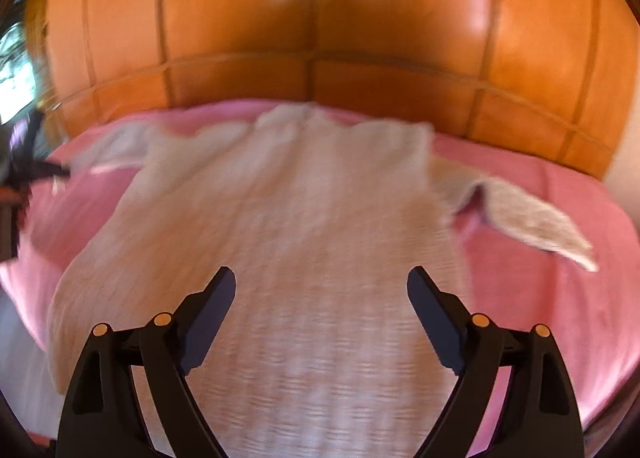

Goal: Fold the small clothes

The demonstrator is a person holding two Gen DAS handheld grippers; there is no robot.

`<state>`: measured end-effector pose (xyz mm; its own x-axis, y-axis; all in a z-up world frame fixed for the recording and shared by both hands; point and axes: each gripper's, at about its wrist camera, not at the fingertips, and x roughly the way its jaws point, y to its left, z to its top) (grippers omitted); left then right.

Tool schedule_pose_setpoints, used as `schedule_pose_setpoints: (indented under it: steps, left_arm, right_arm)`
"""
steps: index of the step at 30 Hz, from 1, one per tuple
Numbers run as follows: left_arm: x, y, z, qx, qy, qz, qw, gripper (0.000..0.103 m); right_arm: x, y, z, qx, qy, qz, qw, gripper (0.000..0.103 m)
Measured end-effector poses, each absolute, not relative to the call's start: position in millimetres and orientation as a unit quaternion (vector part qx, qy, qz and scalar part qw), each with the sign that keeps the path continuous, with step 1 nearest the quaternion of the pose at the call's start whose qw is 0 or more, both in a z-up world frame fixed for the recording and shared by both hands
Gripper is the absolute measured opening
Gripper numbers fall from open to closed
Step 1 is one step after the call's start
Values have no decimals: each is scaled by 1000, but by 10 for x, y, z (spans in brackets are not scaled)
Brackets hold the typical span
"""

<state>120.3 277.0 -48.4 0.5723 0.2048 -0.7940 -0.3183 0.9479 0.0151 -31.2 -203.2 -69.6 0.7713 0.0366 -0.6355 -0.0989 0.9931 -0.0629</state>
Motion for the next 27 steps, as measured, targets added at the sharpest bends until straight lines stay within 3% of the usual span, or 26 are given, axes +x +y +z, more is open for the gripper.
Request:
schedule_pose_setpoints:
  steps: [6,11,15,21,27]
  left_arm:
    - [605,3697,-94,-123,427,211,871,7]
    - [355,4189,-288,-130,481,247,831,6]
    - [491,4015,-667,-33,567,234,789,6]
    - [95,3507,-285,-27,486,47,872,6]
    - [-774,2956,-238,-44,477,-77,874,6]
  right_arm:
    - [-61,-1768,-1230,-33,408,81,909,86]
    - [-47,-1752,-1428,-40,415,77,906,89]
    - [-31,-1766,-1433,-40,418,78,904,89]
    - [396,-1728,-1073,-11,419,129,899,86]
    - [1205,-1235,-694,1,404,204,892,71]
